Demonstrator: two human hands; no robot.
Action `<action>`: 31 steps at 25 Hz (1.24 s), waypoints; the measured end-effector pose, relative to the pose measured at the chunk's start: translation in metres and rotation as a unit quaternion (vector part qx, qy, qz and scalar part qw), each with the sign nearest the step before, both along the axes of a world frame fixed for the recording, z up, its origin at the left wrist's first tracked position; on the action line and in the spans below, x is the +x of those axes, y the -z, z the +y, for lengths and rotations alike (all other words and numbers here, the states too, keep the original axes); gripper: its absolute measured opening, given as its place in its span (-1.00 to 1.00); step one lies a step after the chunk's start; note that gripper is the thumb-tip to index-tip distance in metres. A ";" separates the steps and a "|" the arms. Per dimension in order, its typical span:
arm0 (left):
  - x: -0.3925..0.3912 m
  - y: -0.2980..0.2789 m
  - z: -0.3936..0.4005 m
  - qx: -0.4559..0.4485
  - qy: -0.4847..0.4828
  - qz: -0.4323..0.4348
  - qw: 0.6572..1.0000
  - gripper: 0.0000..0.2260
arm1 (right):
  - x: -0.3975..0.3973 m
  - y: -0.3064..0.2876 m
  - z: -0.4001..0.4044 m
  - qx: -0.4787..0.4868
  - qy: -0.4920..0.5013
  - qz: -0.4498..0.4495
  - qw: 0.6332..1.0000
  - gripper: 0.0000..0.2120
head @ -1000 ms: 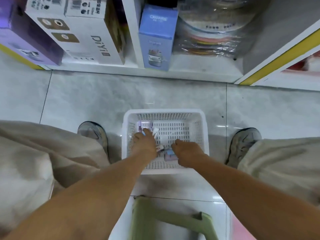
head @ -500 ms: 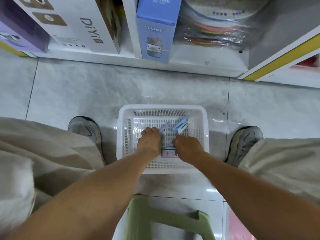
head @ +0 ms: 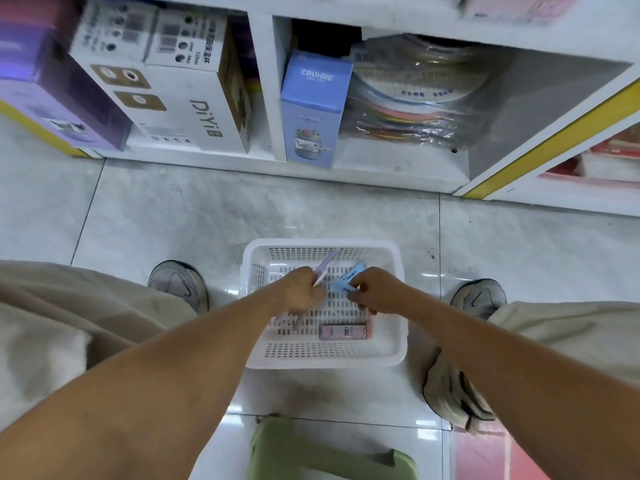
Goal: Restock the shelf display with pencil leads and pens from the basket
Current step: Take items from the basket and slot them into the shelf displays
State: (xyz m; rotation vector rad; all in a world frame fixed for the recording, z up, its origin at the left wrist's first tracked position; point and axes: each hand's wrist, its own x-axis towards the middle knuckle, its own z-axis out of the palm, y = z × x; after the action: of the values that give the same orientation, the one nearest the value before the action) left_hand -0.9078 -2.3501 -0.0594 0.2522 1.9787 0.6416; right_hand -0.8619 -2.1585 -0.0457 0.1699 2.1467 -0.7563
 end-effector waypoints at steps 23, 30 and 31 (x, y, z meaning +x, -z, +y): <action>-0.100 -0.378 -0.012 0.389 -0.228 0.122 0.884 -0.83 | -0.117 -0.395 0.002 -0.165 0.003 0.431 0.887 -0.75; -0.141 -0.399 -0.021 0.413 -0.255 0.158 0.860 -0.94 | -0.162 -0.421 -0.025 0.072 -0.229 0.556 0.796 -0.66; -0.146 -0.399 -0.024 0.422 -0.262 0.140 0.857 -0.96 | -0.167 -0.419 -0.029 0.072 -0.239 0.559 0.791 -0.68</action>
State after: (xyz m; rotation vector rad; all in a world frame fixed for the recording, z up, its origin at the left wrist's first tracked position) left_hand -1.0538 -2.3744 0.3397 0.3439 1.9178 1.9238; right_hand -1.0292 -2.1878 0.3736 -0.9585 3.1396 -0.3807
